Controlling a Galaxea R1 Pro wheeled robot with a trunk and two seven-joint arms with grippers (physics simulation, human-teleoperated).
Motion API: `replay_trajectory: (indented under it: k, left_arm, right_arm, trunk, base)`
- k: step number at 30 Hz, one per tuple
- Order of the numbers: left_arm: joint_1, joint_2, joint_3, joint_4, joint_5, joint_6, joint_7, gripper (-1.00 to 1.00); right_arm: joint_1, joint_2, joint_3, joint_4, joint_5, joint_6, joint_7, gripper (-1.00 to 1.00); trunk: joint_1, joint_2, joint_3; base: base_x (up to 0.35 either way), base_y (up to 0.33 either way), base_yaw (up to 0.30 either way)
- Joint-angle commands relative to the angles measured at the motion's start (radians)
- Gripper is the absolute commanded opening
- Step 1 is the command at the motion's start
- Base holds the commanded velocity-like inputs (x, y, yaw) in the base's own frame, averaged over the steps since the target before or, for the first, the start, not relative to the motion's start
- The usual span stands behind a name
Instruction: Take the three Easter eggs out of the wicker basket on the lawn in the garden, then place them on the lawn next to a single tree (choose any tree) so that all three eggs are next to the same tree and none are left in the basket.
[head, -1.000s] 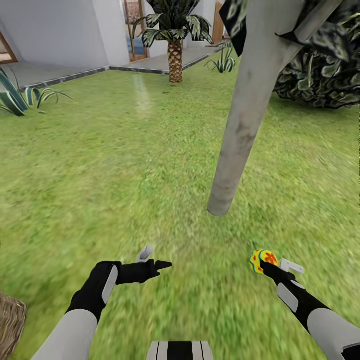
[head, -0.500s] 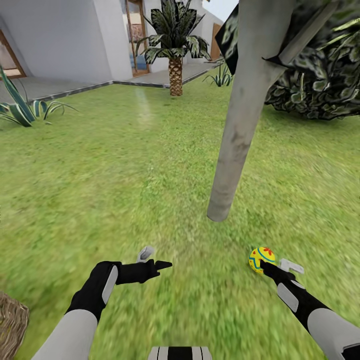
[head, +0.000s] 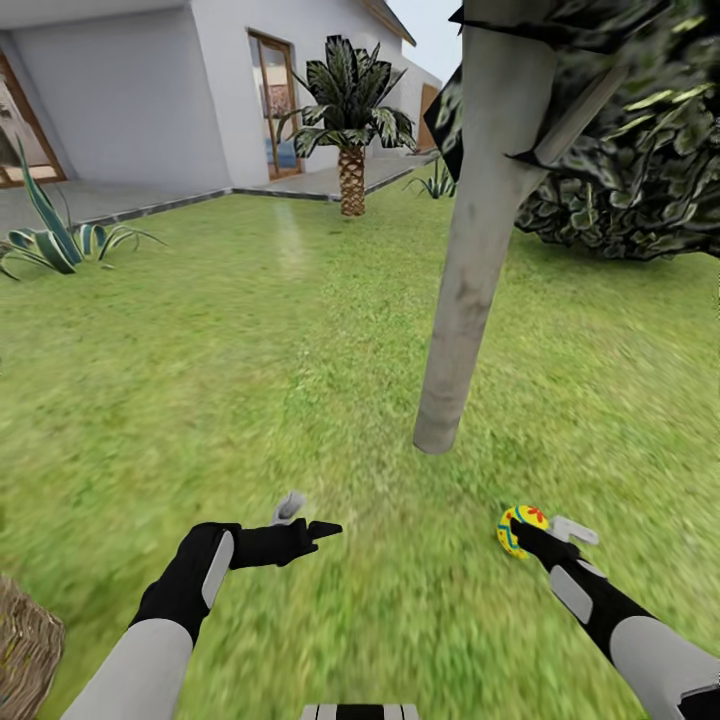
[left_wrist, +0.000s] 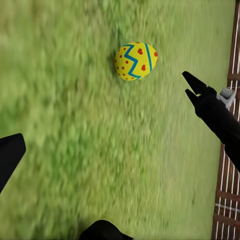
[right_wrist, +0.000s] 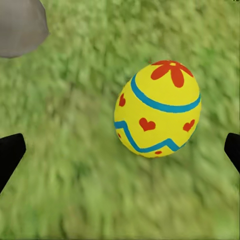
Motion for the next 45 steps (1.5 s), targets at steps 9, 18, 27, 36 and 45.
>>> replay_trajectory:
  k: [9, 18, 27, 36, 45]
  left_arm:
    - [-0.001, -0.001, 0.004, 0.0, -0.001, 0.01, 0.005, 1.0]
    - [-0.001, -0.002, 0.001, 0.0, -0.004, 0.01, 0.011, 1.0]
    - [-0.001, -0.002, 0.002, 0.0, -0.004, 0.012, 0.012, 1.0]
    - [-0.002, -0.004, 0.001, 0.0, -0.004, 0.012, 0.013, 1.0]
    - [-0.002, -0.003, 0.001, 0.0, -0.004, 0.012, 0.013, 1.0]
  right_arm:
    - [0.0, 0.01, 0.011, 0.0, -0.008, -0.002, -0.002, 1.0]
    - [0.0, 0.016, 0.014, 0.0, -0.003, -0.002, -0.001, 1.0]
    - [0.0, 0.017, 0.015, 0.0, -0.002, -0.002, -0.001, 1.0]
    - [0.0, 0.017, 0.015, 0.0, -0.002, -0.003, -0.001, 1.0]
    - [0.0, 0.017, 0.015, 0.0, -0.001, -0.003, -0.001, 1.0]
  trunk:
    - [-0.004, 0.002, 0.034]
    - [-0.008, 0.004, 0.069]
    - [-0.012, 0.006, 0.104]
    - [-0.016, 0.008, 0.139]
    - [-0.02, 0.01, 0.173]
  base:
    - [-0.095, 0.015, 0.127]
    - [-0.006, 0.0, 0.283]
    - [-0.181, 0.0, 0.29]
    - [-0.018, 0.0, 0.29]
    - [-0.099, 0.0, 0.29]
